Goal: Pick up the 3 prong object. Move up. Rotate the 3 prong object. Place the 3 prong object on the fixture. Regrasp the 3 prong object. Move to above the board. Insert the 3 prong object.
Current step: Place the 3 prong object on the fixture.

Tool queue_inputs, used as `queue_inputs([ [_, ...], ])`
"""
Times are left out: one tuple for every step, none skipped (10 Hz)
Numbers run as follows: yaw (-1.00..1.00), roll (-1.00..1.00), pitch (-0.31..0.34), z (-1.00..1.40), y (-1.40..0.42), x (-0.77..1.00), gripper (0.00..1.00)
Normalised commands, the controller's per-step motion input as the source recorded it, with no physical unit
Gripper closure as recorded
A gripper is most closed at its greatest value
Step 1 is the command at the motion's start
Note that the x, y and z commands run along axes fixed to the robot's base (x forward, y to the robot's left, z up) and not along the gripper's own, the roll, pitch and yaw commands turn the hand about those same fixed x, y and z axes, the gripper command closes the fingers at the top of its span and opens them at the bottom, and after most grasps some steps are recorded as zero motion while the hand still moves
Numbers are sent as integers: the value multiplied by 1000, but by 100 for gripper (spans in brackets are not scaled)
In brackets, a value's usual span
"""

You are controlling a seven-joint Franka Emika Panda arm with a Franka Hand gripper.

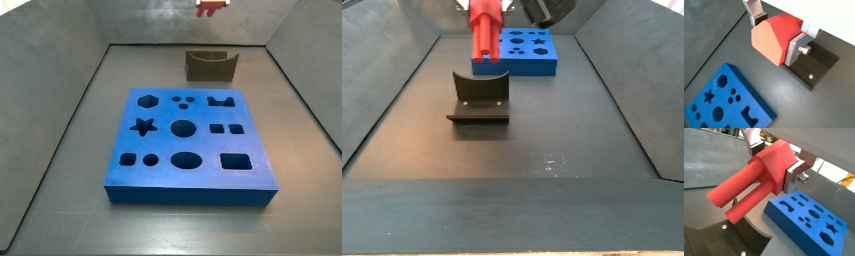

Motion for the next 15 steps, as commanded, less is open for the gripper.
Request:
queue_inputs([
  [-123, -272, 74, -12, 39, 193, 100],
  [-85, -1000, 198, -1000, 132, 145, 100],
  [-99, -1000, 168, -1000, 141, 128, 100],
  [-138, -1000, 186, -1000, 140, 143, 100],
  [-149, -912, 191, -1000, 137, 153, 100],
  [-179, -638, 146, -1000, 143, 168, 100],
  [-190, -527, 119, -1000, 145, 172, 100],
  [-194, -306, 75, -1000, 146, 181, 100],
  [-188, -212, 40, -1000, 137, 192, 100],
  [-171, -169, 5, -770, 112, 155, 100],
  [-159, -160, -10, -637, 97, 137, 100],
  [-131, -111, -44, -465, 147, 88, 100],
  [-121, -108, -49, -445, 158, 84, 100],
  [-93, -106, -53, -435, 163, 87, 100],
  [-80, -106, -53, -434, 163, 88, 100],
])
